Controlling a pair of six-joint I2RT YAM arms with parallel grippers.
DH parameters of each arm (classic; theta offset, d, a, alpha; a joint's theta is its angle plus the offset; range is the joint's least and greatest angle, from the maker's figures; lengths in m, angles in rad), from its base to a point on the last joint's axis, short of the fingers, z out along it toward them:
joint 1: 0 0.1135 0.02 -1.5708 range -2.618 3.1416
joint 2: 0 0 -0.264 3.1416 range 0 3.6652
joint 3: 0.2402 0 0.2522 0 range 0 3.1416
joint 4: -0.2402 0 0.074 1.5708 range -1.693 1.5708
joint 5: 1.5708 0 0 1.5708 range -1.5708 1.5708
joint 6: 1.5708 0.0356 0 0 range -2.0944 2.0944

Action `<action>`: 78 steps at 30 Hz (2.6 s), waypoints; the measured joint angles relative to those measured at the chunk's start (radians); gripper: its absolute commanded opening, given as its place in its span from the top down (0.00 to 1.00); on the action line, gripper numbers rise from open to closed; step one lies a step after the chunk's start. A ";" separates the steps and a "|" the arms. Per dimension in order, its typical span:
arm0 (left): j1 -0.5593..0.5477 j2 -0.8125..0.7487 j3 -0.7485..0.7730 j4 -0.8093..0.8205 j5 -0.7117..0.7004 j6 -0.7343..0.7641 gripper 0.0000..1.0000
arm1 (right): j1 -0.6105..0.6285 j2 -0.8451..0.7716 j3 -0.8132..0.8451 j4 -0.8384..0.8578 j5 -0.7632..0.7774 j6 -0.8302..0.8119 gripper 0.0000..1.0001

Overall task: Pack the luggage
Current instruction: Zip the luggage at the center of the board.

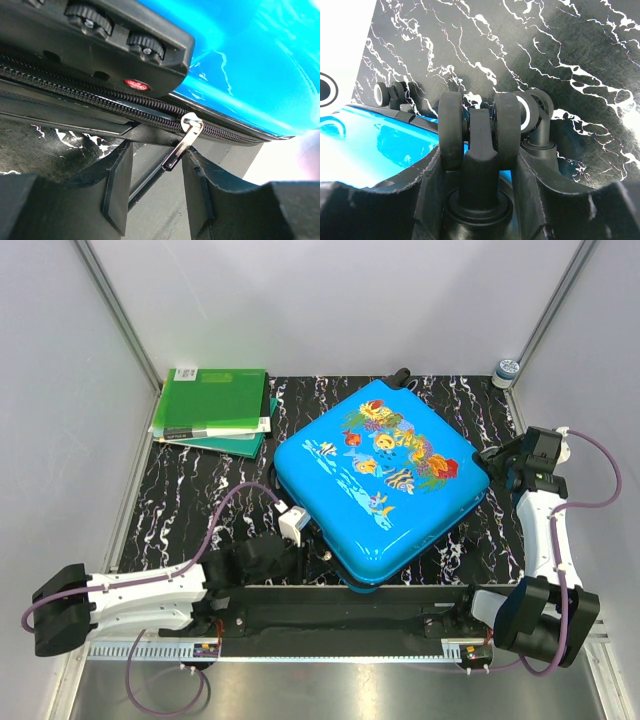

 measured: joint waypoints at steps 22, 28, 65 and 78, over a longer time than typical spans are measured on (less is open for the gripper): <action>-0.030 -0.075 0.000 -0.008 -0.015 0.023 0.44 | -0.003 -0.006 -0.006 0.008 -0.009 -0.001 1.00; -0.031 -0.075 0.004 0.013 -0.011 0.033 0.46 | -0.004 -0.008 -0.009 0.011 -0.009 -0.002 1.00; -0.022 -0.020 0.051 0.014 -0.045 -0.005 1.00 | -0.007 -0.021 -0.026 0.031 -0.014 -0.002 1.00; -0.037 -0.148 0.027 -0.109 -0.129 -0.122 1.00 | -0.004 -0.090 -0.007 -0.088 0.037 -0.019 1.00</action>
